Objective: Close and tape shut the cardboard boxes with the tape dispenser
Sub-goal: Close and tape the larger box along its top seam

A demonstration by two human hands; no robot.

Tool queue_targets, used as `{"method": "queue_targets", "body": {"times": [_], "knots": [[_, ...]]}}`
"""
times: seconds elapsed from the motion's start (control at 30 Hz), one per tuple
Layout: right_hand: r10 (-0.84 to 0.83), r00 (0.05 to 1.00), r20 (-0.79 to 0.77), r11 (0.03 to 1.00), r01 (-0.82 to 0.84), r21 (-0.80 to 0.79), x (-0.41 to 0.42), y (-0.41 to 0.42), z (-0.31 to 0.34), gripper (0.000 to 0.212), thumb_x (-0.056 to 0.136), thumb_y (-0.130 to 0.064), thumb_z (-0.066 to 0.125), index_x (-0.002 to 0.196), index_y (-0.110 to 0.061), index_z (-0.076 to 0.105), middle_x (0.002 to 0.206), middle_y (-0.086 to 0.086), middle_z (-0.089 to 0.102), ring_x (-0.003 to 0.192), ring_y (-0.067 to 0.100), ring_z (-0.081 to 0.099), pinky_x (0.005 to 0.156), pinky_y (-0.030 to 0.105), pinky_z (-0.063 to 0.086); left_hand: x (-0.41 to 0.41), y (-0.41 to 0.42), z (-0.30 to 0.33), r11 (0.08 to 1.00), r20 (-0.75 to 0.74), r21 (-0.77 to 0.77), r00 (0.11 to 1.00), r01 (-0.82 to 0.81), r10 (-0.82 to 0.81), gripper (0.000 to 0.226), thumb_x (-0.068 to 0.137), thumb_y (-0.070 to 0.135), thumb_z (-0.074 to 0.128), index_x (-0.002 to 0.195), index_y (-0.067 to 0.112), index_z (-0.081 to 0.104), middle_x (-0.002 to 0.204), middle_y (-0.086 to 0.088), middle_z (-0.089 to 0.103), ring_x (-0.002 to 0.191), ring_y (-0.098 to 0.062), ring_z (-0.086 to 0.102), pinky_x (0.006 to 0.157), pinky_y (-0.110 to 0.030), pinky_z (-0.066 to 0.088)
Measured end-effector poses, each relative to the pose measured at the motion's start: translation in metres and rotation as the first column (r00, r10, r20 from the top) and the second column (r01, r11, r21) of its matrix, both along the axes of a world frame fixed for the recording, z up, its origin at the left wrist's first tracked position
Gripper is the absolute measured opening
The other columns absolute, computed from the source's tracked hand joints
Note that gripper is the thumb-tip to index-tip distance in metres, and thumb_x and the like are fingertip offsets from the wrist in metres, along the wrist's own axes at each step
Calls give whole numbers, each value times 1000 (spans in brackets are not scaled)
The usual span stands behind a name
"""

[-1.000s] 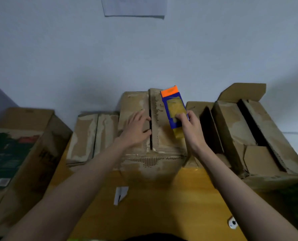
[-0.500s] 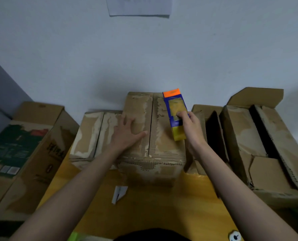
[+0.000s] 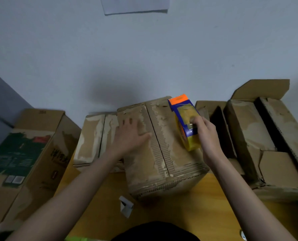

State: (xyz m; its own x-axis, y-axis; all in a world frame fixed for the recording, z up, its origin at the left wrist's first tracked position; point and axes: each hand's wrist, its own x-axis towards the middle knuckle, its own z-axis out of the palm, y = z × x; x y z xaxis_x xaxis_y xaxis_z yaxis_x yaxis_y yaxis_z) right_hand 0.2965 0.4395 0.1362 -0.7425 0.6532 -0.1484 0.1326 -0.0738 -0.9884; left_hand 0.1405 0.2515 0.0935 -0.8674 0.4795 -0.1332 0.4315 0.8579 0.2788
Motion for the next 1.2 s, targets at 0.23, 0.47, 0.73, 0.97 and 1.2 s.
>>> {"method": "queue_targets", "body": {"times": [0.23,0.47,0.73,0.97,1.2], "knots": [[-10,1000,-18,999,10,37,7,1,-4,33,91,-36,55,95,-3,62,71,-8,64,71,10,59,70,36,43,-103,42,4,994,96,-39,991,100,-96,116,69,86,62,160,30,16,166,-7,20,152,-34,16,122,-55,15],[20,999,-50,1000,-19,23,11,3,-8,31,93,-31,56,99,0,59,73,-13,65,71,2,60,67,24,44,-96,36,-12,988,53,-97,992,123,-119,107,74,85,57,159,33,19,161,-8,23,146,-38,22,119,-52,19],[116,990,-77,993,-114,26,-5,-7,4,35,81,-34,54,92,-1,59,75,1,59,64,4,55,55,14,40,-71,11,-13,997,65,-80,998,21,-16,112,66,87,63,156,33,23,157,-8,26,144,-38,25,114,-56,28],[184,983,-26,982,-182,57,-23,-17,2,17,95,-13,54,79,-11,57,68,-1,49,58,3,43,51,16,34,-44,-8,-17,996,73,-59,995,-65,69,113,66,87,62,156,32,23,163,-7,21,148,-41,22,116,-62,25],[214,973,87,972,-221,80,-13,-8,3,45,82,-43,53,96,-1,64,84,8,64,79,14,56,74,36,42,-34,-10,-15,998,72,-1,995,-70,70,99,79,80,58,157,31,25,164,-5,22,151,-34,19,120,-58,17]]}}
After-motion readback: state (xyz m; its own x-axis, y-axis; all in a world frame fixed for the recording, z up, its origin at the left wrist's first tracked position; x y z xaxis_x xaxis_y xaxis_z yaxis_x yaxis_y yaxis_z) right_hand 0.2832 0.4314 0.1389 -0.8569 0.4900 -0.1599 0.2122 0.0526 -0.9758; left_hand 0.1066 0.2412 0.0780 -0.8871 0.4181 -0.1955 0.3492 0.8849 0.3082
